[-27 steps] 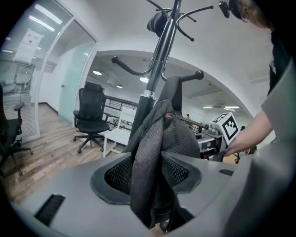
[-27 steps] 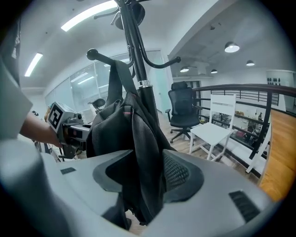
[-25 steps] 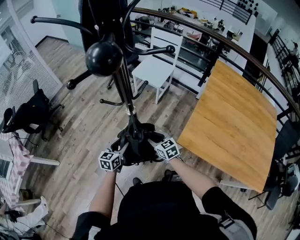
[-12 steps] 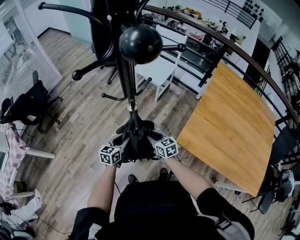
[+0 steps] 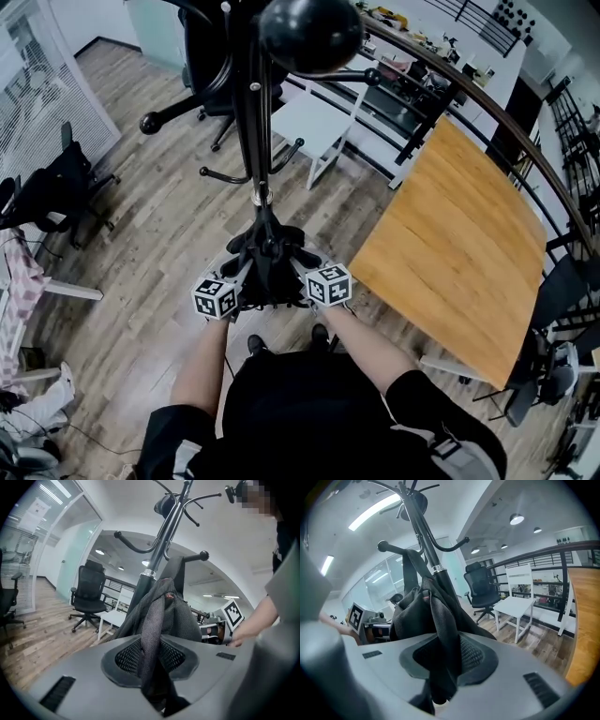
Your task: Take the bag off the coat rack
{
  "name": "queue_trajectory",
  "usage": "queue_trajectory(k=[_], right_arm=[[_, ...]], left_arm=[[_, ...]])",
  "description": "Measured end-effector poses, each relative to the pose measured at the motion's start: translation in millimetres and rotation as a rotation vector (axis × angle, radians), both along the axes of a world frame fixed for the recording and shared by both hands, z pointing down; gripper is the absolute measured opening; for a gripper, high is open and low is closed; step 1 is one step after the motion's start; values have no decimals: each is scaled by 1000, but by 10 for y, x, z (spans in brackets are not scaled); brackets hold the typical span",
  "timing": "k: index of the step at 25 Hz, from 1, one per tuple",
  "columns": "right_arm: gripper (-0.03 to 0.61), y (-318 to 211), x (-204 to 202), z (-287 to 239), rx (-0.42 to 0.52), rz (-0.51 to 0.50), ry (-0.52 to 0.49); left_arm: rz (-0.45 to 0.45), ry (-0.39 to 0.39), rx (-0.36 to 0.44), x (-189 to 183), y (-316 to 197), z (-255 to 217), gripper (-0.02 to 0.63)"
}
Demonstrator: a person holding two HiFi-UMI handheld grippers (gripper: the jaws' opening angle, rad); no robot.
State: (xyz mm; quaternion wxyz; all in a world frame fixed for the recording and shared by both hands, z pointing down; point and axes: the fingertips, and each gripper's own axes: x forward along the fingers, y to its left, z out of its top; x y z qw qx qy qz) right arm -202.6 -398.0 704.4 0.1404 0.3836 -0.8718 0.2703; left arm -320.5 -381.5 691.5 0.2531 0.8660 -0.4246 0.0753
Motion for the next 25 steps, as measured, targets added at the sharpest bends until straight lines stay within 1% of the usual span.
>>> queue_trajectory(k=[2,5,9,11,16,21,25], right_arm=[[106,-8,40,-13,-19,13,-18],[94,1,87,-63,-50,31,-56],[81,81,143,-249,-58,80,-165],[77,124,167,-384,-35,80,-190],[75,249,259,-659,0,90,-217],[72,422,212,-820,42,33,-178],[71,547,278,-958,63,4,-177]], left_arm=[[-3,-4,-3,5,14,-21,100],[-14,-25,8,-22,75,-80,80],[-34,12,22,-48,202,-263,66],[-30,32,36,-25,250,-400,61],[5,23,78,40,379,-691,54],[-8,20,82,-11,511,-817,52],[-21,39,77,55,629,-941,52]])
